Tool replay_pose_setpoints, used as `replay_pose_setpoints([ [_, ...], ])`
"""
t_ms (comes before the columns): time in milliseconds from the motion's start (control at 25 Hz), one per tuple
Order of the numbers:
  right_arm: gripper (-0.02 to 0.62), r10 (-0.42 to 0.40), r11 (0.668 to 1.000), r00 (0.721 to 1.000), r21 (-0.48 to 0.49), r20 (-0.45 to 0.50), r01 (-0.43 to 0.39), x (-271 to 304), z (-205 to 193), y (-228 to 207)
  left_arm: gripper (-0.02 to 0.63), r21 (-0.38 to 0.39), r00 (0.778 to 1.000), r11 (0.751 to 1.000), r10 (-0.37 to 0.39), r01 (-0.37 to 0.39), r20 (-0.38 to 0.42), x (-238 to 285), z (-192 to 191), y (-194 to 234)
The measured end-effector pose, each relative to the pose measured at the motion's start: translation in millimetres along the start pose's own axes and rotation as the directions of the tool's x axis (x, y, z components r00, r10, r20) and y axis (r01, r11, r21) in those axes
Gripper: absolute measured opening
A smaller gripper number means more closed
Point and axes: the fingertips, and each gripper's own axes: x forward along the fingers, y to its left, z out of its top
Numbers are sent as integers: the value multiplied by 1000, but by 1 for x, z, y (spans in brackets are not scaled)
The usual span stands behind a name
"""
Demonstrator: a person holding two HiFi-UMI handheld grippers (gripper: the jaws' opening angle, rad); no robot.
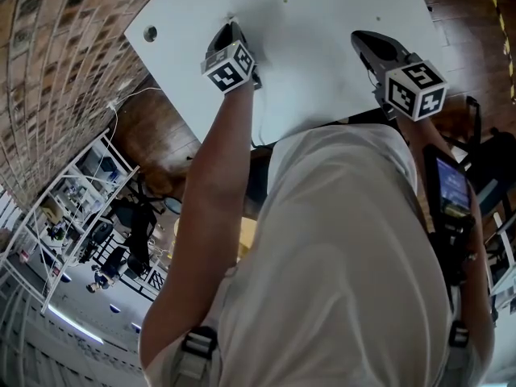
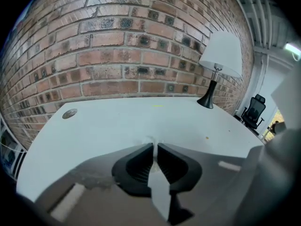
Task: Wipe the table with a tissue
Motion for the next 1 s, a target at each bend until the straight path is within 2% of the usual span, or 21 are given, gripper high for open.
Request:
replay_pose_setpoints([
  [360, 8, 4, 1000, 1000, -1, 9, -4, -1, 1, -1, 35, -97, 999, 995, -37, 37, 2, -3, -13, -29],
  [480, 8, 12, 1000, 1000, -6, 12, -12, 1, 3, 2, 35, -144, 995, 985, -100, 98, -6, -5, -18, -53],
  [560, 8, 14, 1000, 1000, -10, 15, -14, 0, 3, 3, 37, -179, 982, 967, -189, 184, -10, -7, -24, -76],
  [680, 8, 13, 1000, 1000, -17, 17, -13, -1, 6, 3, 38, -221, 948, 924, -319, 313, 7, -17, -28, -108],
  [760, 8, 14, 1000, 1000, -21, 18, -14, -1, 8, 4, 40, -261, 927, 892, -373, 368, 31, -27, -28, -119],
  [840, 8, 17, 1000, 1000, -25, 19, -17, -2, 8, 5, 40, -299, 918, 872, -392, 388, 49, -36, -31, -122],
  [920, 8, 22, 999, 1000, -28, 19, -21, -6, 8, 4, 40, -303, 917, 868, -397, 392, 50, -45, -36, -126],
  [1000, 8, 29, 999, 999, -32, 18, -28, -13, 8, 1, 40, -283, 919, 878, -391, 386, 42, -53, -39, -131],
])
